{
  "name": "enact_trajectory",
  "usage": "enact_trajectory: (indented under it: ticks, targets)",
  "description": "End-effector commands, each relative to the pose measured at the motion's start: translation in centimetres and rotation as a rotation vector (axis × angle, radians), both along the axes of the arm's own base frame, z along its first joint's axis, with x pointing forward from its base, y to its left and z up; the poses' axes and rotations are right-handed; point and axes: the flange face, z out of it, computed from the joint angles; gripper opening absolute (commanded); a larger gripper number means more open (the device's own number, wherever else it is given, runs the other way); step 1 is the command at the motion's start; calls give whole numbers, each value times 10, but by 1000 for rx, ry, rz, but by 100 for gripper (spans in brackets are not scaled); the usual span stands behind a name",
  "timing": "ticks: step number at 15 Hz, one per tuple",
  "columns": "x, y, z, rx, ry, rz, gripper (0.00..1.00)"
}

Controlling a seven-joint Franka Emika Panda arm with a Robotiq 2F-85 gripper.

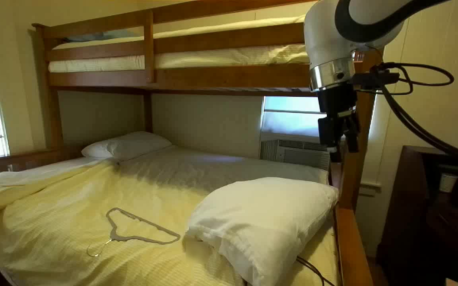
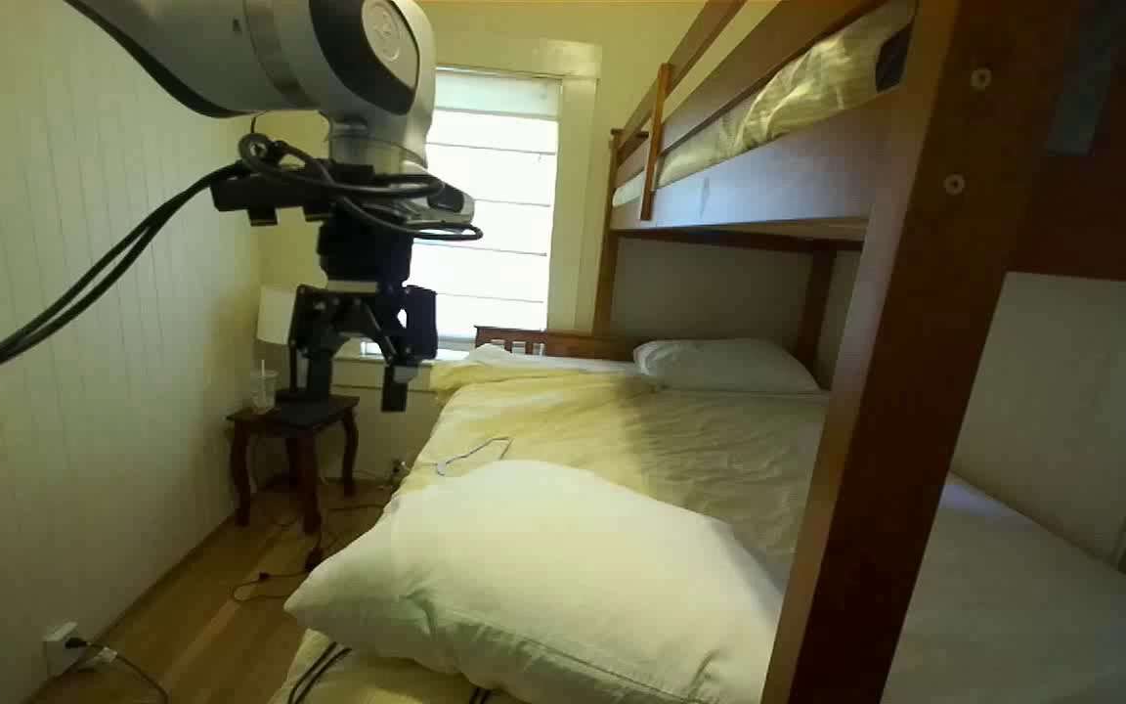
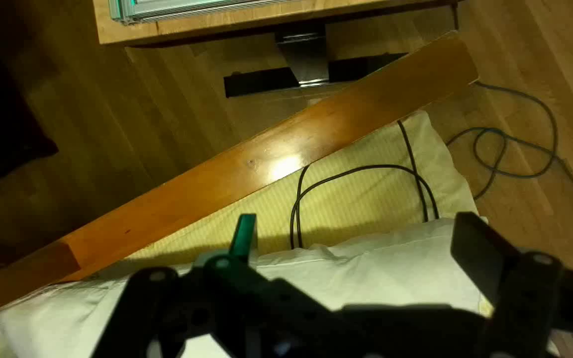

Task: Flip the pillow and fluff it

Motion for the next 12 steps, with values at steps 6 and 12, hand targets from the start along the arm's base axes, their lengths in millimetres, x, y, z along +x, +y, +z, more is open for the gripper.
enact_trajectory:
  ticks: [6,12]
  targets:
    - [0,0,0,0,1,0,100]
    - [51,32,-53,38,-143,17,100]
